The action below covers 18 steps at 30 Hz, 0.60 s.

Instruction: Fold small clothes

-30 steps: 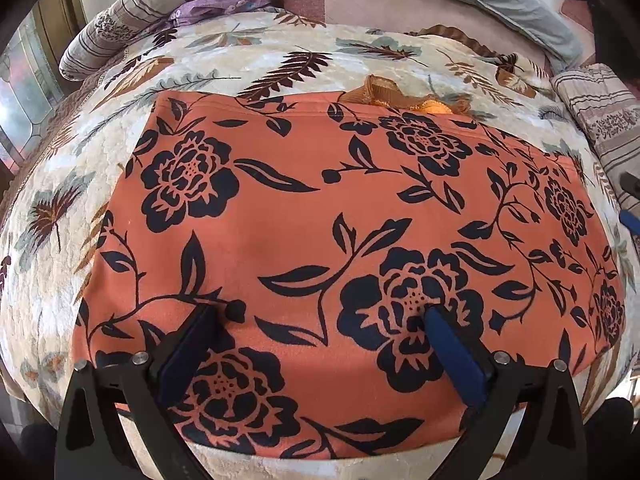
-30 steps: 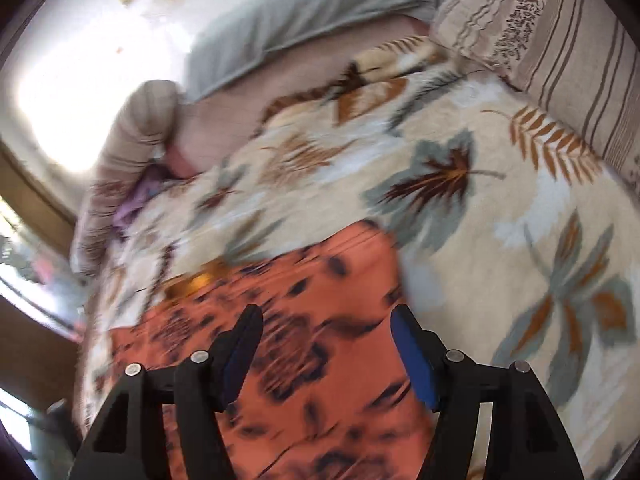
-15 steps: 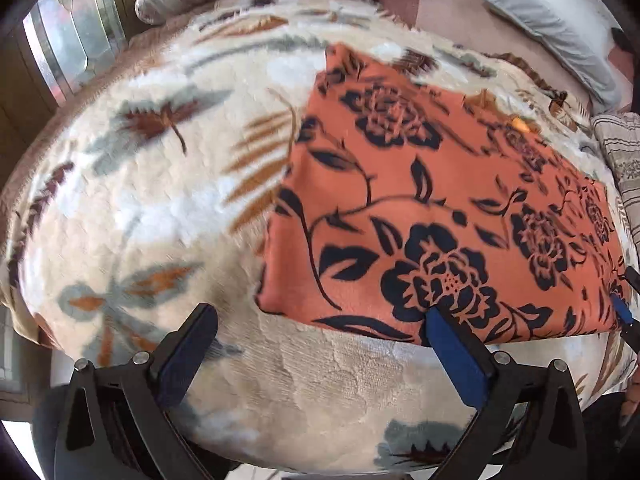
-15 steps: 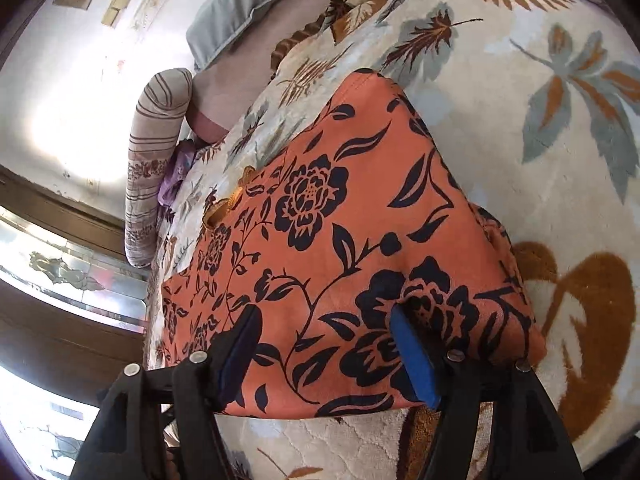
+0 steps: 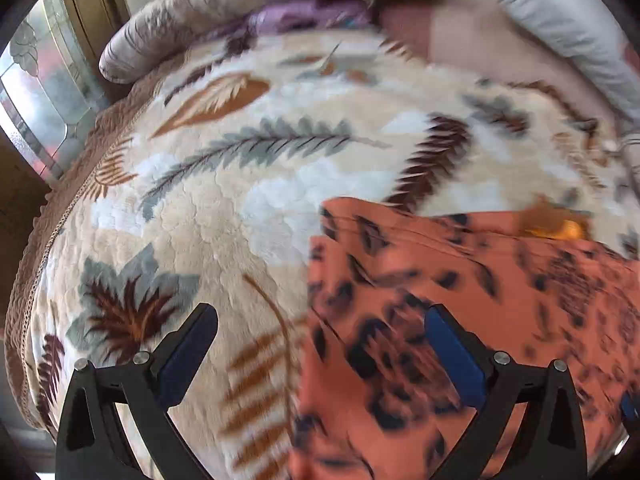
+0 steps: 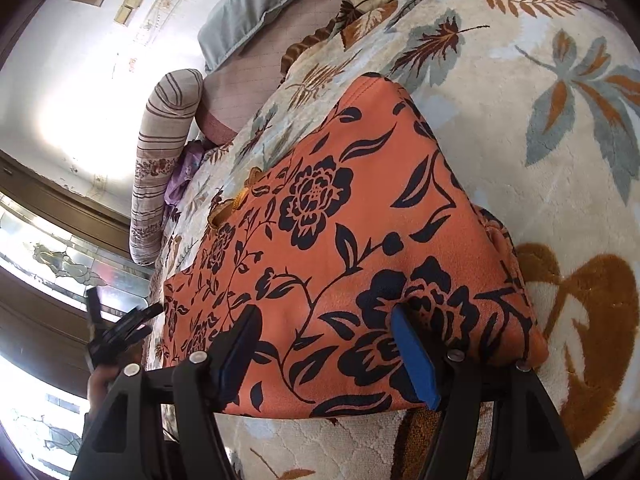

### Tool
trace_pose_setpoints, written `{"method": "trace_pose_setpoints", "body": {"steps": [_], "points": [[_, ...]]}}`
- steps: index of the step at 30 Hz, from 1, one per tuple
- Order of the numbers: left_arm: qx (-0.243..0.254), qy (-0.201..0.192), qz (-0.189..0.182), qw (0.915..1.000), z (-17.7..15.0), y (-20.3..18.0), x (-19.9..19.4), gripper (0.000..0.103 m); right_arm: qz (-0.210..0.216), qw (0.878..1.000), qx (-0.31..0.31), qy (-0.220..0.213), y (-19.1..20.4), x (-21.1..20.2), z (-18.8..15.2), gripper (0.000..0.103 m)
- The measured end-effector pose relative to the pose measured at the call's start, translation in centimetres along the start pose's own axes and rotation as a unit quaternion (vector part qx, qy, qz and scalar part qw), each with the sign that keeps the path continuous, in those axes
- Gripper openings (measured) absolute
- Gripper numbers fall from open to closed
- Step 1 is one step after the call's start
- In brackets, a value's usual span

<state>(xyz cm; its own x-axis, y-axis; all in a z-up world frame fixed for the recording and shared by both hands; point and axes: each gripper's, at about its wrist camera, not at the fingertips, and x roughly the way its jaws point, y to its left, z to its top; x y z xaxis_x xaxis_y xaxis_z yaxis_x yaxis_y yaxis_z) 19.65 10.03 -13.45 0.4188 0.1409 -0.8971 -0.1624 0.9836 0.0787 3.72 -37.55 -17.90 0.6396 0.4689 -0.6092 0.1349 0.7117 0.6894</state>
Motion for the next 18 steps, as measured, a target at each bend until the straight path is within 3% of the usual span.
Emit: {"method": "trace_pose_setpoints", "body": {"steps": [2, 4, 5, 9, 13, 18], "points": [[-0.044, 0.013, 0.038, 0.9982, 1.0, 2.6, 2.8, 0.103, 0.003, 1.000, 0.005, 0.003, -0.2, -0.1, 0.1, 0.071], [-0.112, 0.029, -0.014, 0.9932, 1.0, 5.5, 3.4, 0.103, 0.010, 1.000, 0.012, 0.004, -0.5, -0.1, 0.2, 0.071], [-0.125, 0.026, -0.022, 0.9916, 0.7, 6.1, 3.0, 0.103, 0.012, 1.000, 0.014, 0.003, -0.6, -0.2, 0.2, 0.071], [-0.101, -0.028, 0.021, 0.9943, -1.2, 6.4, -1.2, 0.103, 0.005, 1.000, 0.008, -0.003, -0.4, -0.1, 0.1, 0.071], [-0.094, -0.065, -0.027, 0.9931, -4.5, 5.4, -6.1, 0.103, -0.003, 1.000, 0.017, -0.006, 0.1, -0.9, -0.2, 0.071], [-0.023, -0.087, -0.067, 0.9937, -9.1, -0.2, -10.5, 0.103, 0.022, 0.999, 0.024, -0.031, 0.8, -3.5, -2.0, 0.071]]}}
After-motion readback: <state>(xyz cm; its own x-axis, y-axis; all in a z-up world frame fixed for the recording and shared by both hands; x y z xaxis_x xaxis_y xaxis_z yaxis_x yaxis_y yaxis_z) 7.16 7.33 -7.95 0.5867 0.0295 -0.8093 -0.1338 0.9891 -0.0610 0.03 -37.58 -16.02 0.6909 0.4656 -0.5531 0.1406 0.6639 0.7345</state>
